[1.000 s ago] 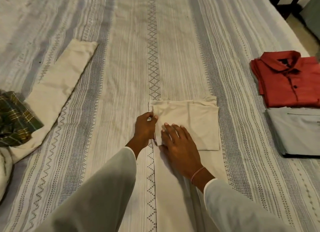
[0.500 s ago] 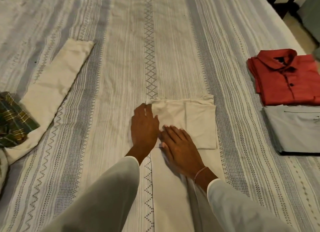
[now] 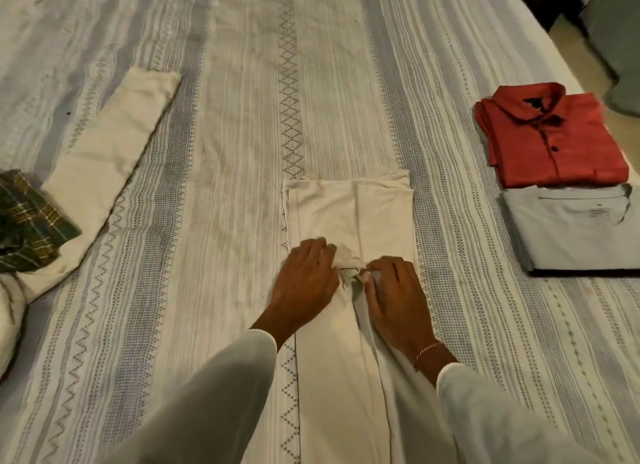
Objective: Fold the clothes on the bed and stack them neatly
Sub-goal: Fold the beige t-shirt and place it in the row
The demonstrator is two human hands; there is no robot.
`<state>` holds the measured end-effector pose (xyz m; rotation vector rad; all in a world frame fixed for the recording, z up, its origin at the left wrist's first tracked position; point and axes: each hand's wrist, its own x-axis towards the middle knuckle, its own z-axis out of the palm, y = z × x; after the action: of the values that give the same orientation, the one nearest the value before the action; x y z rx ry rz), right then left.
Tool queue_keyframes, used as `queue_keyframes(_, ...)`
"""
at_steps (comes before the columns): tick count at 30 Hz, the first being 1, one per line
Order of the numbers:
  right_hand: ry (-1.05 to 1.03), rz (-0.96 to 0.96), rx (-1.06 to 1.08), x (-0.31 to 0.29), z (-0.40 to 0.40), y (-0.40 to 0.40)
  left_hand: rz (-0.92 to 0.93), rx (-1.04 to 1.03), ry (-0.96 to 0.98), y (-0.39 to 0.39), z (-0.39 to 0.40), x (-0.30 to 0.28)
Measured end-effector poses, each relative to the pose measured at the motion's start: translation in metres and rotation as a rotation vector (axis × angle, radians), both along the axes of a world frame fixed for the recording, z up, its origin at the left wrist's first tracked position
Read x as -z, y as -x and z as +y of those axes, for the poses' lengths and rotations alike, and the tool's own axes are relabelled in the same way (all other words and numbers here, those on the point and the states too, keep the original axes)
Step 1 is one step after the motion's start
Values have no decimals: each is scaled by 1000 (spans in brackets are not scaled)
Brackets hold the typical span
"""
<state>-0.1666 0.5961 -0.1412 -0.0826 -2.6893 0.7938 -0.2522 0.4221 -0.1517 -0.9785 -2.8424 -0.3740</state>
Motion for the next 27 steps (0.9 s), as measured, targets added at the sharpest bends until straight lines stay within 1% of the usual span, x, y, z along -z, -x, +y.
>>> queue_keyframes(2, -37, -69, 37, -5, 0, -22, -71, 61, -57, -27, 1, -13)
queue_keyframes(4, -30, -206, 70, -8, -2, -43, -229, 45, 16, -51, 4, -23)
queue_keyframes(7, 1, -447, 118, -12, -8, -66, -438, -122, 133, -75, 16, -31)
queue_keyframes(8, -1, -481, 122, -13, -11, -69, -494, -196, 143, -78, 19, -33)
queue_keyframes(11, 23, -506, 138, -18, -14, -69, -607, -375, 132, -76, 28, -38)
queue_keyframes(13, 36, -501, 197, -24, -15, -70, -664, -441, 113, -77, 33, -41)
queue_keyframes(15, 38, -448, 218, -25, -18, -75, -684, -437, 66, -79, 39, -41)
queue_keyframes(18, 102, -430, 111, -20, -27, -82, -746, -418, -48, -83, 43, -40)
queue_keyframes(21, 136, -378, 88, -17, -27, -101, -731, -486, -72, -98, 35, -38)
queue_keyframes(23, 123, -325, 99, -18, -28, -122, -732, -490, -55, -115, 27, -34)
queue_keyframes(24, 107, -328, 100, -17, -29, -134, -740, -485, -32, -123, 23, -33)
queue_keyframes(27, 56, -447, 130, -18, -37, -169, -747, -478, 32, -150, 21, -34)
